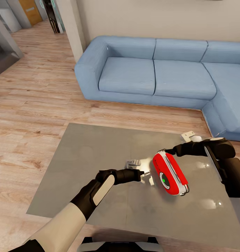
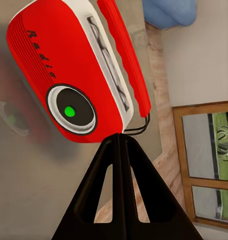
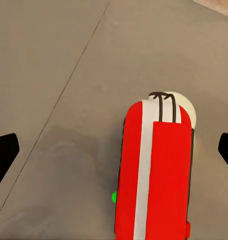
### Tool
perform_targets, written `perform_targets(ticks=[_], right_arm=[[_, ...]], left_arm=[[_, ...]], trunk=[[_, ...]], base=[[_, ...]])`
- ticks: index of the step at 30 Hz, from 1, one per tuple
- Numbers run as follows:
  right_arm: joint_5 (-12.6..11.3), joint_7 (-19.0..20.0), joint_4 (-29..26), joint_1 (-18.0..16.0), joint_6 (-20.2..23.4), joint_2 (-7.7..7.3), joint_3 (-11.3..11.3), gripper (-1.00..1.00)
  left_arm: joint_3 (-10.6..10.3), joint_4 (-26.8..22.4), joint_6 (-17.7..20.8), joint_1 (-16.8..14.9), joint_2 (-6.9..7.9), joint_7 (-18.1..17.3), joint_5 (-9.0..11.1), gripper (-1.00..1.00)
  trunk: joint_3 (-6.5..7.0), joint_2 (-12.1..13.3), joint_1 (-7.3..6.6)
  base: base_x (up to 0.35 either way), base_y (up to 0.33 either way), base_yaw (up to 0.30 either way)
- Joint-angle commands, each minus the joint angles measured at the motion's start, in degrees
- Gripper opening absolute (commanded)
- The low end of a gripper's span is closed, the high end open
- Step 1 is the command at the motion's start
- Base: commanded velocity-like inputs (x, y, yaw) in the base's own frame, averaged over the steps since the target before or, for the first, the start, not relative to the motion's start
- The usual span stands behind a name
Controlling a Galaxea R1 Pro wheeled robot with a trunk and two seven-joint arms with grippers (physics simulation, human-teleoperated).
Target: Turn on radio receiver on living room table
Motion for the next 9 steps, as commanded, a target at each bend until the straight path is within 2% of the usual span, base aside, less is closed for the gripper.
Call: perform_targets(ticks=[1, 9], right_arm=[[0.0, 0.1, 0.0, 0.0, 0.0, -0.09, 0.0, 1.0], [0.0, 0.5, 0.0, 0.0, 0.0, -0.37, 0.0, 1.0]], left_arm=[[0.0, 0.0, 0.0, 0.0, 0.0, 0.0, 0.0, -1.0], [-0.1, 0.0, 0.0, 0.0, 0.0, 0.1, 0.1, -1.0]], trunk=[[0.0, 0.0, 0.0], [0.0, 0.0, 0.0]], base=[[0.0, 0.0, 0.0], [0.0, 0.0, 0.0]])
